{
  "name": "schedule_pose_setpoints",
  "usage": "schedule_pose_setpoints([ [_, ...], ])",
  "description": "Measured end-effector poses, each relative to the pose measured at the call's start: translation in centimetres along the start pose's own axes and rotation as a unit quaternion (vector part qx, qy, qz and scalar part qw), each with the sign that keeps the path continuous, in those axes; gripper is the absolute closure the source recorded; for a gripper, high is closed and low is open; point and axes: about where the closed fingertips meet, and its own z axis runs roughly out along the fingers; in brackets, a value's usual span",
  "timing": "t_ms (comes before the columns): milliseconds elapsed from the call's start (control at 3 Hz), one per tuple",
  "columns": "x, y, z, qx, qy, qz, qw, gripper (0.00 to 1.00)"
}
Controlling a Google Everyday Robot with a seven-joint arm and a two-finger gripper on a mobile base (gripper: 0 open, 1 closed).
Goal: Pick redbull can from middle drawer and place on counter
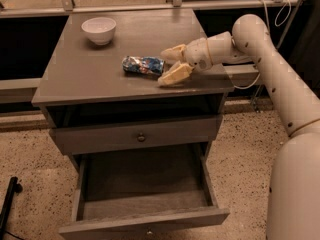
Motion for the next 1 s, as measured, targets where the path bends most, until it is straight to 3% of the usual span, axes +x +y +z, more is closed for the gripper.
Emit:
schedule_pose_setpoints([
  [333,-0.5,0.3,0.4,-0.012,-0.025,0.001,0.9996,0.0],
  [667,-2.8,1.5,-1.7,-0.003,-0.017,-0.025,0.9995,0.0],
  [1000,-5.0,3.4,-3.2,0.008,0.025,-0.051,0.9984,0.0],
])
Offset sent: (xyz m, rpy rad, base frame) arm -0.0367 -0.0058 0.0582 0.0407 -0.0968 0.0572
